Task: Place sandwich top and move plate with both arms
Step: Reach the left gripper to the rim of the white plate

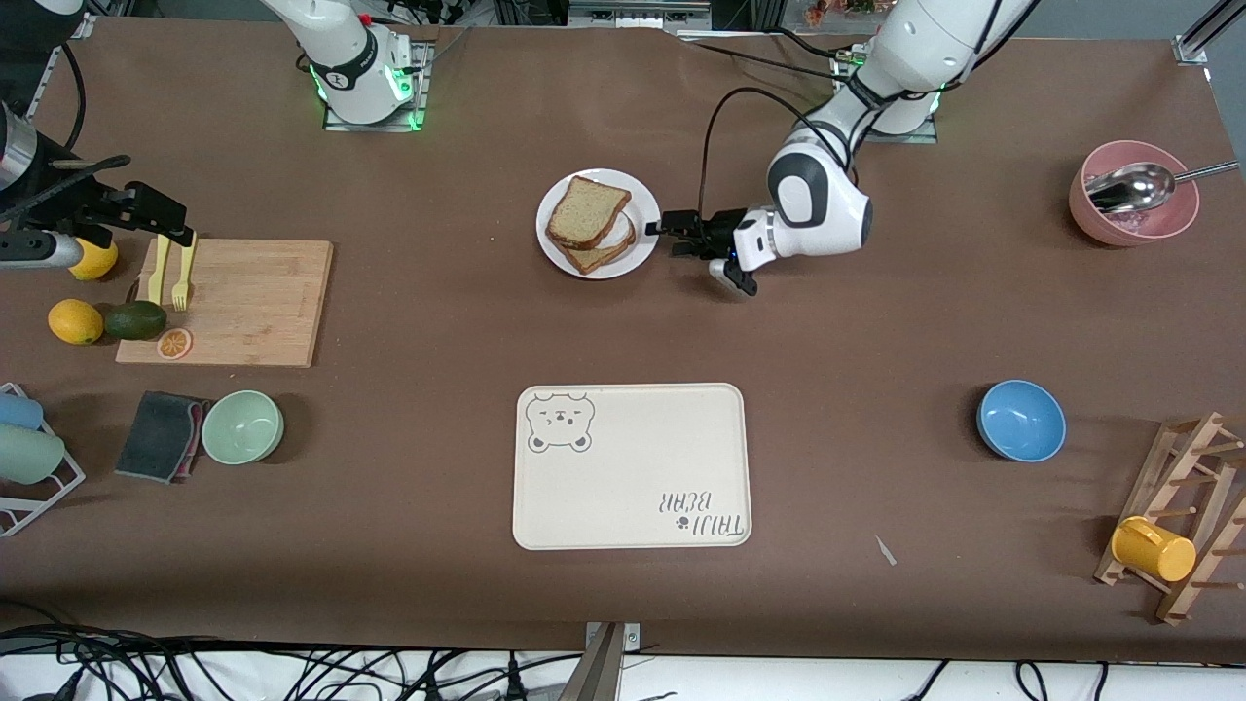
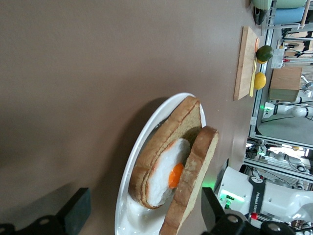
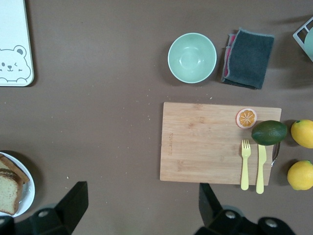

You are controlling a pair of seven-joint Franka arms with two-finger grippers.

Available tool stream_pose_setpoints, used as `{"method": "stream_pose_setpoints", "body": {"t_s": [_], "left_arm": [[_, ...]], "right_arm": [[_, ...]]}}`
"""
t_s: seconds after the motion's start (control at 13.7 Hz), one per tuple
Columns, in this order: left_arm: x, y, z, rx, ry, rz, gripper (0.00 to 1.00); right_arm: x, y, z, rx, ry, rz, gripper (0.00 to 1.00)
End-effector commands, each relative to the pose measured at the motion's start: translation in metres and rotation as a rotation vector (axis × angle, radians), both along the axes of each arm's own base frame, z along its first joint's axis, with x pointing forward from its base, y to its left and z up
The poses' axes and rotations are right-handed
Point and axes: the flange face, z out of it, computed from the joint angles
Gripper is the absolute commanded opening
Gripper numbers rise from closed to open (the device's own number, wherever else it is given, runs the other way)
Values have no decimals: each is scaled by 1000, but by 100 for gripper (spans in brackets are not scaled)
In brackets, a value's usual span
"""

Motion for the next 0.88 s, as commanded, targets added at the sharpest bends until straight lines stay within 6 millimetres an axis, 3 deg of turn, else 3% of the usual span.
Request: {"method": "stream_pose_setpoints", "body": {"t_s": [0.0,0.22,0.44,0.59,0.8], "left_arm": [[-20,-12,1,6,-38,7,99],[-36,-22,-4,14,-59,20,94],[-39,-21,-12,15,-50,22,90],[-40,-18,-18,15,-67,10,82],[-42,-16,-24,8,-76,25,62]], "right_arm": [[2,3,7,21,2,-9,100],[2,2,7,21,2,-11,100],[2,2,6,21,2,-11,100],[2,2,6,21,2,-11,100],[2,2,6,21,2,-11,100]]}}
